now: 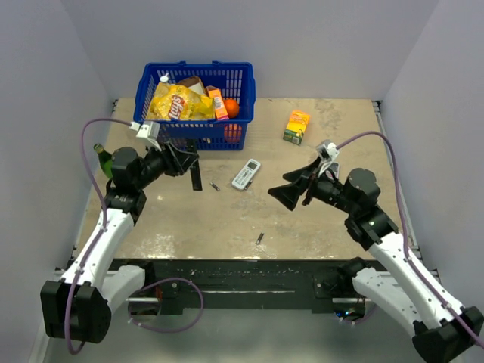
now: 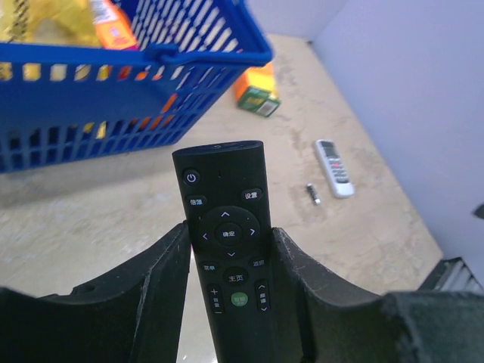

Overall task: Load the batteries into the remote control
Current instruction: Turn over the remote control.

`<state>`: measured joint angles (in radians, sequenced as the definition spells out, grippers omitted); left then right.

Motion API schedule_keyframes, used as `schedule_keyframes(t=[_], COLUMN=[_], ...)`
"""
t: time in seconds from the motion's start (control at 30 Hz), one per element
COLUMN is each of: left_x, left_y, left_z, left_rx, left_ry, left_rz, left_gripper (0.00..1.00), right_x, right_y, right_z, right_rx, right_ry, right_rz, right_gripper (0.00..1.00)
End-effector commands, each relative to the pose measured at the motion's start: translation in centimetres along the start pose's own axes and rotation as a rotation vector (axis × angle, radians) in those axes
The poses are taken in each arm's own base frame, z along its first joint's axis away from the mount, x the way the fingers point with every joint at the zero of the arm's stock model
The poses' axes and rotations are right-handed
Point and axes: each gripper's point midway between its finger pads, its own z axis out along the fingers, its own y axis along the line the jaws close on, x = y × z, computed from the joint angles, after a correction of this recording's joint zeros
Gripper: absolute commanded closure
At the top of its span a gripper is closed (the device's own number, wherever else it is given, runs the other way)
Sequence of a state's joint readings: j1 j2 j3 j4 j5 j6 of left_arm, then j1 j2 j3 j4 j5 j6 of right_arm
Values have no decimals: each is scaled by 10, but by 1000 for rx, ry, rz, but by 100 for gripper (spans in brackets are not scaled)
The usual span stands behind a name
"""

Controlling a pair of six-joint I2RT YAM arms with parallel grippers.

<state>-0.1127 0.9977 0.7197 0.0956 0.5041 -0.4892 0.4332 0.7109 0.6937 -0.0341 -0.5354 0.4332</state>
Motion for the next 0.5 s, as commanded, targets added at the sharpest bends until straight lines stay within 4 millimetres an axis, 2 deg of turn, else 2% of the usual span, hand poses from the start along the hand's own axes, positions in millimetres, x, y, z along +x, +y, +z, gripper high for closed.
schedule_keyframes(t=[0.0,0.03,0.07,0.1,0.13,0.23,0.3,0.33,0.37,0.4,0.43,0.47], left_x=[-27,-28,-32,-26,-25,-21,-19,-21,-16,-20,-21,-18], left_y=[-52,-56,-60,-60,-61,-62,-59,-59,-53,-48,-47,-44], left_z=[-13,-14,-15,-16,-15,-18,-19,-21,-21,-20,-22,-22], left_rx=[247,265,289,303,312,329,311,305,274,241,229,208], left_ry=[-133,-143,-167,-159,-161,-171,-180,-189,-167,-179,-182,-165], left_rz=[20,20,32,9,1,-16,-27,-18,-30,-10,-3,-9], left_gripper=[88,88,88,88,88,89,89,89,90,90,90,90], right_x=[-22,-14,-6,-10,-4,5,8,15,11,17,23,22], right_y=[29,40,36,35,43,49,52,65,63,66,81,76], right_z=[26,33,45,52,59,84,100,107,113,125,130,136], right_rx=[-104,-132,-113,-77,-87,-50,-21,-35,10,19,4,59], right_ry=[-101,-81,-54,-73,-63,-69,-82,-72,-98,-85,-76,-93], right_rz=[15,13,7,3,0,-9,-29,-34,-38,-56,-63,-79], right_gripper=[2,2,2,2,2,2,3,7,9,11,13,14])
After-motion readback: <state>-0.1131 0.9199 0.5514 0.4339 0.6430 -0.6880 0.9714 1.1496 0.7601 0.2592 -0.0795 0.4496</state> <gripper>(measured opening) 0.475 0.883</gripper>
